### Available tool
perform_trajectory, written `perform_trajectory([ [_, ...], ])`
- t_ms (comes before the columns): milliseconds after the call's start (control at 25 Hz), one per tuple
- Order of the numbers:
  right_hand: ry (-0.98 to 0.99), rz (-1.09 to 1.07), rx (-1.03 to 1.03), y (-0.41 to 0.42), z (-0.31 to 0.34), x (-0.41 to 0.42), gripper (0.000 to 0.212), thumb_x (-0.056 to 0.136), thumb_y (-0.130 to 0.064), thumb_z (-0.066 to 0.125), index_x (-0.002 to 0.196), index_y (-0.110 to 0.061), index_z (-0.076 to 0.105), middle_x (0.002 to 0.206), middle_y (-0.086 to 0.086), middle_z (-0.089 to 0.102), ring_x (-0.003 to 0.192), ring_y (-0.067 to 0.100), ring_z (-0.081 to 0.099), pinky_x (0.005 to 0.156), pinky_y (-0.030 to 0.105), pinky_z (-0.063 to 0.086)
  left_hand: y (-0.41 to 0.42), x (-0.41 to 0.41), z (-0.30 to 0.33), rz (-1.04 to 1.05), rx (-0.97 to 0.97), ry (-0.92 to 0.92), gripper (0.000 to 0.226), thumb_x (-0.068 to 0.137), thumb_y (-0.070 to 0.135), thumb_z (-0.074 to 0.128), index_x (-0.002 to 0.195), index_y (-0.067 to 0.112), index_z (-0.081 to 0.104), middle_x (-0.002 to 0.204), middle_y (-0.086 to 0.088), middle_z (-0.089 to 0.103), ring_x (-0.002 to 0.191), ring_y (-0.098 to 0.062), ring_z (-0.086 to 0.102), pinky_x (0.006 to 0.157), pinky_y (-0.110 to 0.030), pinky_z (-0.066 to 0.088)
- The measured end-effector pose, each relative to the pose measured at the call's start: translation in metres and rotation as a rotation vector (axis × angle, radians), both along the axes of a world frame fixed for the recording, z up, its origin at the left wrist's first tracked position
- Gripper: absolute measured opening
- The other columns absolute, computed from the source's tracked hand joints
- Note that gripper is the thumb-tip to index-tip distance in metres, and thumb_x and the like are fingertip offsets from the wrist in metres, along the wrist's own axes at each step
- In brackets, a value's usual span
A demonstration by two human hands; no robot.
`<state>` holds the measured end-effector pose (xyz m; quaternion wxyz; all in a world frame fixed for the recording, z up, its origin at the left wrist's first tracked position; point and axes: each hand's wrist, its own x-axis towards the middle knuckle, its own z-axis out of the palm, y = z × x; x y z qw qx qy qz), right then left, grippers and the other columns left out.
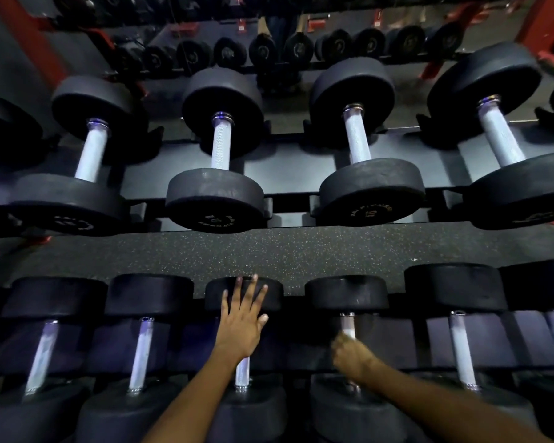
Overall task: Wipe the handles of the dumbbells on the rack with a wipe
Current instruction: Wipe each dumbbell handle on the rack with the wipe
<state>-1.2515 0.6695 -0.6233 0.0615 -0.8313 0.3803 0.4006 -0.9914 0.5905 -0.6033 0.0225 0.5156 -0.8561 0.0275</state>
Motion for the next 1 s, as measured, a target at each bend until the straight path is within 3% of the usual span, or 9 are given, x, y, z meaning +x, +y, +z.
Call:
perform_trajectory([
  [80, -0.129, 0.1, -0.027, 0.007, -0.015, 0.009, 0.029, 0.093, -0.01, 0.043, 0.108, 0.003, 0.064, 0.113, 0.023, 0.063, 0.106, 0.037, 0.059, 0.098, 0.043, 0.039, -0.002, 0.0, -0.002, -0.007, -0.011, 0.011, 0.063, 0.088, 0.044, 0.034, 0.145, 0.018, 0.032, 0.163, -0.001, -0.007, 0.149, -0.028, -0.008, 0.113, -0.05, -0.001],
  [200, -0.173, -0.022, -0.103, -0.003, 0.01, 0.002, 0.021, 0.084, -0.015, 0.059, 0.098, -0.004, 0.07, 0.102, 0.017, 0.067, 0.099, 0.031, 0.061, 0.105, 0.04, 0.035, -0.002, 0.0, -0.006, -0.008, -0.041, 0.02, 0.064, 0.088, 0.044, 0.034, 0.146, 0.018, 0.031, 0.163, 0.0, -0.008, 0.149, -0.028, -0.01, 0.113, -0.05, -0.003],
  [320, -0.251, 0.2, -0.068, 0.02, 0.014, -0.035, 0.029, 0.085, -0.048, 0.057, 0.105, -0.029, 0.065, 0.119, 0.01, 0.063, 0.114, 0.027, 0.055, 0.106, 0.032, 0.036, -0.003, 0.001, -0.007, -0.006, -0.045, 0.03, 0.066, 0.086, 0.044, 0.035, 0.146, 0.018, 0.03, 0.162, 0.001, -0.009, 0.149, -0.028, -0.011, 0.113, -0.051, -0.005],
  [400, -0.465, 0.058, -0.154, 0.018, 0.007, -0.062, 0.033, 0.082, -0.067, 0.041, 0.106, -0.048, 0.055, 0.122, -0.004, 0.063, 0.115, 0.016, 0.057, 0.1, 0.023, 0.041, -0.003, 0.001, -0.009, -0.003, -0.046, 0.039, 0.067, 0.086, 0.045, 0.035, 0.146, 0.018, 0.03, 0.162, 0.001, -0.01, 0.149, -0.027, -0.011, 0.113, -0.051, -0.006],
  [480, -0.59, -0.158, -0.025, -0.002, 0.009, -0.084, 0.032, 0.093, -0.033, 0.04, 0.119, -0.031, 0.059, 0.118, -0.008, 0.066, 0.106, 0.009, 0.063, 0.093, 0.017, 0.044, -0.004, 0.0, -0.01, -0.012, -0.044, 0.04, 0.067, 0.086, 0.045, 0.034, 0.147, 0.018, 0.028, 0.162, 0.001, -0.01, 0.149, -0.027, -0.012, 0.113, -0.052, -0.003],
  [600, -0.689, -0.037, -0.146, 0.008, 0.006, -0.092, 0.051, 0.093, -0.016, 0.031, 0.144, -0.014, 0.032, 0.141, -0.002, 0.048, 0.125, 0.009, 0.047, 0.102, 0.02, 0.036, -0.004, 0.001, -0.013, -0.02, -0.05, 0.04, 0.068, 0.087, 0.046, 0.033, 0.148, 0.018, 0.027, 0.162, 0.0, -0.011, 0.148, -0.027, -0.013, 0.11, -0.055, 0.003],
  [720, -0.766, 0.012, -0.069, 0.048, -0.004, -0.09, 0.043, 0.103, -0.016, 0.009, 0.137, -0.019, 0.035, 0.15, -0.005, 0.035, 0.128, 0.007, 0.044, 0.106, 0.021, 0.035, -0.005, 0.002, -0.014, -0.009, -0.022, 0.041, 0.068, 0.087, 0.047, 0.032, 0.149, 0.019, 0.024, 0.162, 0.001, -0.013, 0.148, -0.027, -0.014, 0.111, -0.062, 0.014],
  [880, -0.771, -0.28, -0.24, 0.005, 0.008, -0.094, 0.054, 0.092, -0.014, 0.034, 0.146, -0.017, 0.027, 0.133, -0.001, 0.056, 0.122, 0.015, 0.054, 0.112, 0.012, 0.01, -0.005, 0.001, -0.012, -0.008, 0.012, 0.05, 0.069, 0.088, 0.047, 0.032, 0.15, 0.019, 0.02, 0.162, 0.001, -0.015, 0.148, -0.027, -0.016, 0.105, -0.063, 0.018],
  [1000, -0.745, -0.303, -0.082, 0.039, -0.003, -0.075, 0.061, 0.09, -0.042, 0.024, 0.148, -0.023, 0.023, 0.149, -0.009, 0.027, 0.138, 0.009, 0.032, 0.112, 0.01, 0.0, -0.002, 0.002, -0.012, -0.005, 0.007, 0.054, 0.068, 0.088, 0.046, 0.032, 0.15, 0.019, 0.02, 0.162, 0.001, -0.015, 0.148, -0.026, -0.016, 0.105, -0.062, 0.018],
])
